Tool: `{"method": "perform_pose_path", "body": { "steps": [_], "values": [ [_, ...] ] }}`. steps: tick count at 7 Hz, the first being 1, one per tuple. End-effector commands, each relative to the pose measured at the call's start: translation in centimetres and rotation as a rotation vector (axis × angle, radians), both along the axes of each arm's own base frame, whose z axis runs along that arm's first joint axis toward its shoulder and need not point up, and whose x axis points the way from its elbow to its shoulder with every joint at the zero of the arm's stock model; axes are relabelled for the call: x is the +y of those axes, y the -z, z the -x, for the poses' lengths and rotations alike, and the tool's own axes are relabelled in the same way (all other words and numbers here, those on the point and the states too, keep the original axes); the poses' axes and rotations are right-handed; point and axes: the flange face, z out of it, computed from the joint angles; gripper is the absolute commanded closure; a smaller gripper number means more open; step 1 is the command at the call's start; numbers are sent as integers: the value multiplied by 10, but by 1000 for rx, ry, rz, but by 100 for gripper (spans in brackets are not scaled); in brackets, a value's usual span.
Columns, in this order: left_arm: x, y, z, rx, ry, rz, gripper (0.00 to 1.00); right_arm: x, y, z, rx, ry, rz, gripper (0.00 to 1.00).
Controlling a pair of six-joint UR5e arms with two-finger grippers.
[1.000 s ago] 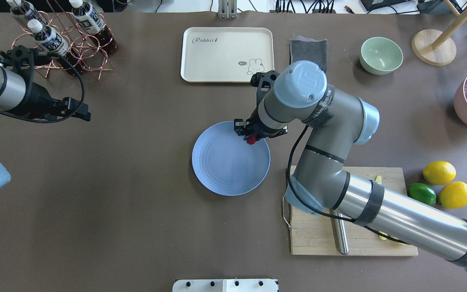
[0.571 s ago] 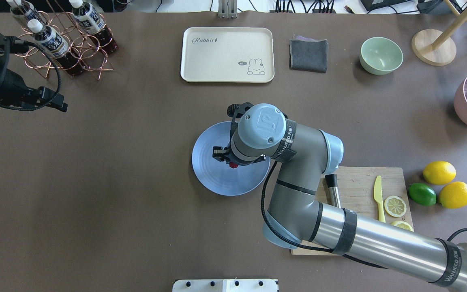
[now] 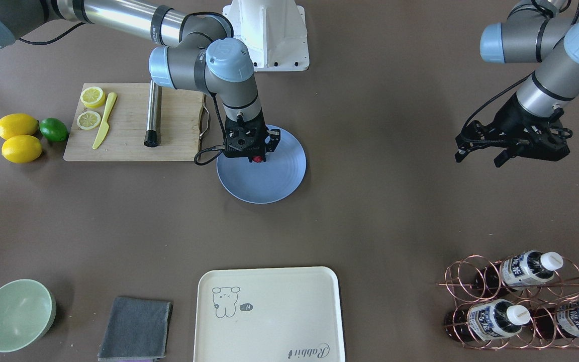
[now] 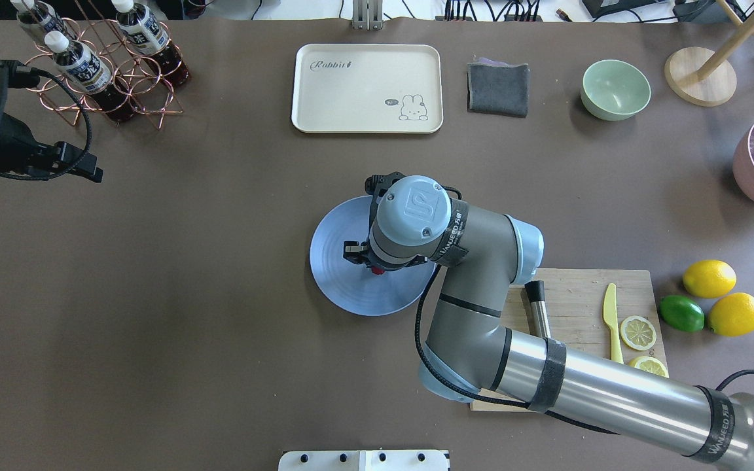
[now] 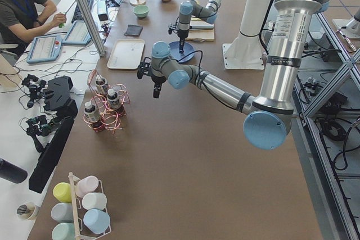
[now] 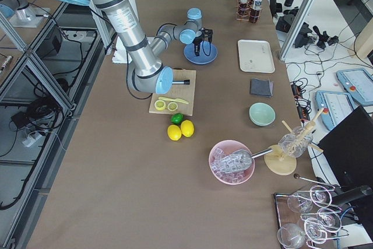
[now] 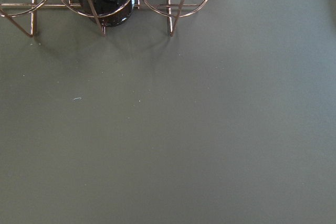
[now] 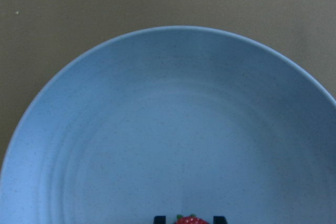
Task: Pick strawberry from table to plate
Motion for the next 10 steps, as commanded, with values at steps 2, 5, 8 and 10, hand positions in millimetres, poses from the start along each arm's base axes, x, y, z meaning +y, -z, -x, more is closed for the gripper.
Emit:
{"method": "perform_pose_path", "body": {
  "steps": [2,5,8,10],
  "values": [
    [1,4,1,6,5,1,2,-10,17,-14,-31,-10,-9,0],
    [-2,-17,42,-47,17,-30,2,-55,-43,-190,-88,11,20,0],
    [16,-85,125,-26,-82,13,2,-82,-233,-450,-36,151,-48,0],
    [28,-119,158,-43,-85,111,2,-88,-355,-609,28,181,-51,0]
  ]
}}
